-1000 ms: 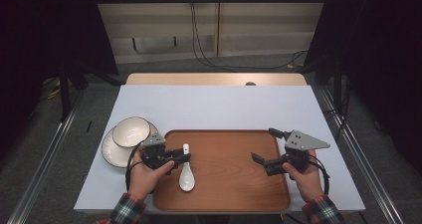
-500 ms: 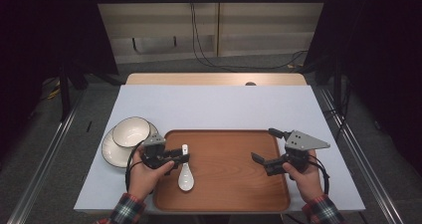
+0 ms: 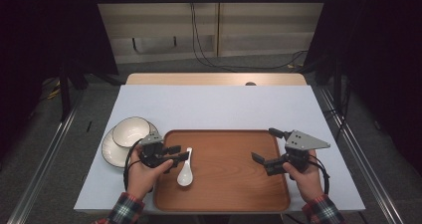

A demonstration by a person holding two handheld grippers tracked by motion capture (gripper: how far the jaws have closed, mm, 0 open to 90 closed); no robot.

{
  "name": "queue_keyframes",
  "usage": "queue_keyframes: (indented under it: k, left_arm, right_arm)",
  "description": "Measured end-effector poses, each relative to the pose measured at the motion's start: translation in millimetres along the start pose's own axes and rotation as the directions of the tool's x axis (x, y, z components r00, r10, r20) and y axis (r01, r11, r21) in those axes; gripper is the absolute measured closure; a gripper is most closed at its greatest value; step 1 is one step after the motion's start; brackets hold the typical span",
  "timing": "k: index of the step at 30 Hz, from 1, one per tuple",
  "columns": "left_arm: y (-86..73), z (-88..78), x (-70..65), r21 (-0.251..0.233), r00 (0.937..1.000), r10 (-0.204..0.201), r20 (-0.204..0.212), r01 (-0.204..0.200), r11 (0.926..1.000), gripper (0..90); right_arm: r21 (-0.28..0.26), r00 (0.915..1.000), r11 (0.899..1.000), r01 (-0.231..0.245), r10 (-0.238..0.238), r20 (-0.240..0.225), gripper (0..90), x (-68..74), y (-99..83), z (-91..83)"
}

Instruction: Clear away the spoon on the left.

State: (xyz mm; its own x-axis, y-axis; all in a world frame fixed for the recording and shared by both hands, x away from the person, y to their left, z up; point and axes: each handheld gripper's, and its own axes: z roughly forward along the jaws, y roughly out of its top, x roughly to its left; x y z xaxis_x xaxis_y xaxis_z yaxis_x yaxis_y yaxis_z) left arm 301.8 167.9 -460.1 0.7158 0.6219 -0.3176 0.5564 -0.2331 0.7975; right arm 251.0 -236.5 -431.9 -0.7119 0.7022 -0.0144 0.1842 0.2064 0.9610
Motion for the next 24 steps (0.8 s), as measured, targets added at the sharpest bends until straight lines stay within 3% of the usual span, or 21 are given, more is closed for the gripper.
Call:
queue_keyframes:
  k: [12,24]
  left_arm:
    - [9.3,-10.1,0.3,-0.065,0.9995,0.015,0.028,-0.013,0.9978,42.3]
    - [17.6,-21.0,3.1,-0.136,0.9989,0.015,0.045,-0.009,0.9906,27.7]
  right_arm:
    - [-0.003,1.0000,1.000,-0.001,0.001,-0.001,0.2,0.0,0.4,-0.6]
    - [-0.003,1.0000,1.000,0.001,-0.001,0.002,0.2,-0.6,0.4,-1.0]
